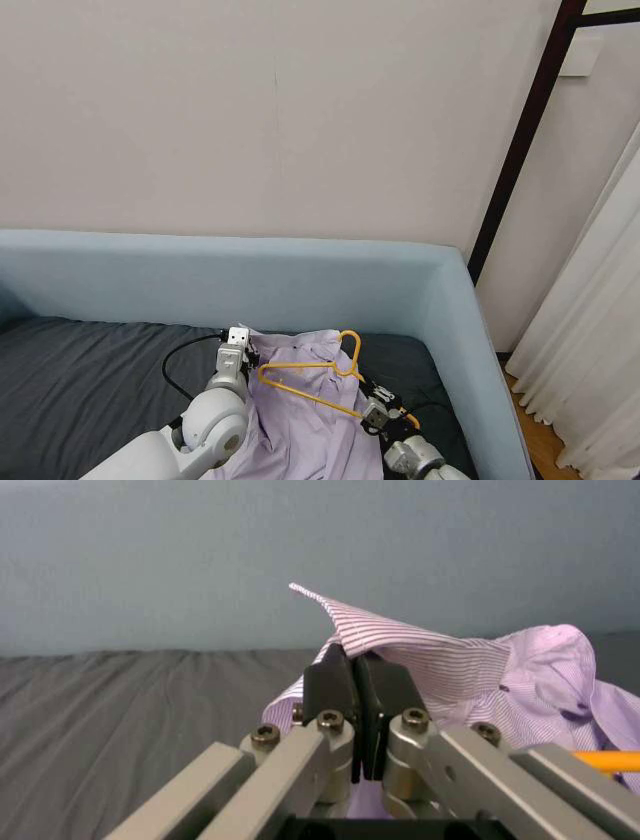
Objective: Pick up the clothes from the sofa and hang them on the clothes hanger.
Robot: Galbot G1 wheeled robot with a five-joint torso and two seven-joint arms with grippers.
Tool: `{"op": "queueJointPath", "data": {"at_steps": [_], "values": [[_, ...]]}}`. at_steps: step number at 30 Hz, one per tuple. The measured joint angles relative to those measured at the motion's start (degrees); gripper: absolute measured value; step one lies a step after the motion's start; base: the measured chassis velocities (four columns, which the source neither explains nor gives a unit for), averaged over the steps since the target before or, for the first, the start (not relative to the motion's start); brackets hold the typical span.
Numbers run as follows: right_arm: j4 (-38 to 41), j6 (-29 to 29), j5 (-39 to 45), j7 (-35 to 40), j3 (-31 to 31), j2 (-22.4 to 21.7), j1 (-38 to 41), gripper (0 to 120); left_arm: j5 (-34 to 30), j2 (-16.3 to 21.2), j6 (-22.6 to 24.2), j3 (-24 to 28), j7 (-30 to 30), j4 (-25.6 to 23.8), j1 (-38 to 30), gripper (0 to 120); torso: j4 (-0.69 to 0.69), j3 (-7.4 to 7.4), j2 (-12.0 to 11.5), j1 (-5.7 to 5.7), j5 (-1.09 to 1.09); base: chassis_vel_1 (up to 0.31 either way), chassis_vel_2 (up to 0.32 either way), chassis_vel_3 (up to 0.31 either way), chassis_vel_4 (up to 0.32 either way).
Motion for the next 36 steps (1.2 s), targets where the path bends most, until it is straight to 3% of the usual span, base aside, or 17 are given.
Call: {"op": "queueJointPath", "data": {"at_steps": [6,15,17,22,29,36], "values": [[-1.33,-6.72,7.52,0.62,-5.59,2.79,4.99,4,0.40,0.38,-0.02,-3.04,-0.35,-2.47,3.44,0,0.00,0.00,-0.01,0.00,0.00,0.000,0.000,0.000,0.000],[-3.12,-11.94,7.10,3.71,-7.70,3.66,8.32,4,1.93,0.32,-0.21,-6.58,-0.39,-5.54,8.16,0,-0.02,0.00,0.00,0.01,0.01,0.000,0.000,0.000,0.000],[-3.10,-13.31,7.56,5.48,-7.64,3.85,8.98,4,3.85,-1.62,0.58,-6.51,-0.98,-7.51,9.70,0,0.00,0.00,-0.01,0.01,0.02,0.000,0.000,0.000,0.000],[-0.31,-13.23,7.94,7.20,-8.36,3.77,10.17,4,4.75,-5.11,2.25,-2.00,-2.96,-9.06,7.98,0,-0.01,0.00,-0.01,0.01,0.02,0.000,0.000,0.000,0.000],[0.46,-12.29,7.96,7.86,-8.85,3.86,11.68,4,3.35,-5.23,2.38,0.70,-3.74,-9.17,4.27,0,-0.01,0.00,-0.01,0.01,0.02,0.000,0.000,0.000,0.000],[1.92,-7.28,4.02,7.78,-9.15,3.25,14.69,4,1.27,-5.81,2.65,3.59,-4.44,-8.20,-2.73,0,-0.01,0.01,-0.01,0.01,0.01,0.000,0.000,0.000,0.000]]}}
